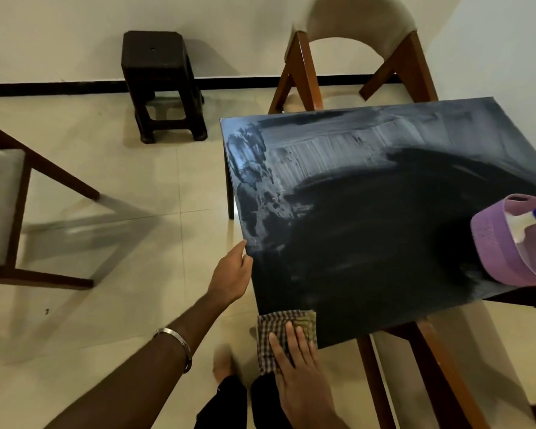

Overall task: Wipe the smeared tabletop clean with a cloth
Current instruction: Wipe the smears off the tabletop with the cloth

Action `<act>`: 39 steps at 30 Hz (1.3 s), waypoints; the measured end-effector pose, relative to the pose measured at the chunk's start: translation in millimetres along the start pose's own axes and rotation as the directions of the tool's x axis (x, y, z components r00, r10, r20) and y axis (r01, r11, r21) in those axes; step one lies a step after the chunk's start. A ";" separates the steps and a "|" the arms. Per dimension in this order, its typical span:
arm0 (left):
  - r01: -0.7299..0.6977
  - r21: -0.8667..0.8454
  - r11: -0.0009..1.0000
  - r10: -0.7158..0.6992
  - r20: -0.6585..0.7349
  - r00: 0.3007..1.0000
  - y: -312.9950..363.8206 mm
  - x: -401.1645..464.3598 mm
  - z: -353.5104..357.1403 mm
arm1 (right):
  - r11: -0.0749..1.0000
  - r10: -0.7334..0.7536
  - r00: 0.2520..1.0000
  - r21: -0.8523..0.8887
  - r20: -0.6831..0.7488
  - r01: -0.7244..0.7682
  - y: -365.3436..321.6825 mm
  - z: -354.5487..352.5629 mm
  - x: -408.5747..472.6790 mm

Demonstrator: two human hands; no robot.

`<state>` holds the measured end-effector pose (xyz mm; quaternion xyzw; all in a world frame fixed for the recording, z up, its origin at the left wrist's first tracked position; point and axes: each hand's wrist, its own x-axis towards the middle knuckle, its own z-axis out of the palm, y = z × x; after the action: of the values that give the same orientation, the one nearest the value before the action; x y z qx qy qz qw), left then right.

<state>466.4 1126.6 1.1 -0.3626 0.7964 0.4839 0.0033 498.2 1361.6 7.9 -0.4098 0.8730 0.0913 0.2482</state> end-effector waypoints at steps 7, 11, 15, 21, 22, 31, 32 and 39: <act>0.136 -0.055 0.989 -0.135 0.020 0.991 0.9 15.9 2.0 | 0.989 -0.043 0.992 0.138 -0.115 0.059 -15.7 -34.0 117.2; 0.183 -0.035 0.982 -0.184 -0.016 0.983 5.7 24.1 -2.3 | 0.991 -0.082 0.992 0.095 -0.098 0.091 -10.9 -40.3 132.9; 0.210 -0.018 0.978 -0.210 -0.012 0.978 9.4 30.7 -0.5 | 0.982 -0.158 0.987 0.108 0.021 0.155 4.3 -2.1 66.3; 0.190 -0.073 0.979 -0.189 0.016 0.982 15.0 40.6 4.5 | 0.988 -0.150 0.986 0.033 -0.076 0.153 12.3 33.1 -1.5; 0.185 -0.084 0.979 -0.184 0.017 0.983 15.3 41.6 4.7 | 0.985 -0.167 0.983 0.039 -0.077 0.170 12.2 33.1 0.3; 0.203 -0.044 0.978 -0.204 -0.016 0.979 12.6 72.8 -23.3 | 0.969 0.010 0.993 0.246 -0.114 0.019 -10.2 -31.2 126.7; 0.196 -0.048 0.980 -0.197 -0.019 0.980 12.6 77.7 -27.4 | 0.968 0.033 0.990 0.250 -0.138 0.003 -10.8 -41.4 144.4; 0.127 -0.063 0.990 -0.127 0.003 0.992 7.1 129.9 -71.5 | 0.974 0.079 0.986 0.223 -0.145 -0.046 -7.1 -117.2 265.3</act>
<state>391.2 998.7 -1.7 -0.4128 0.7560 0.5076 0.0225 318.1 1136.6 -25.8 -0.3580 0.9067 -0.0291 0.2211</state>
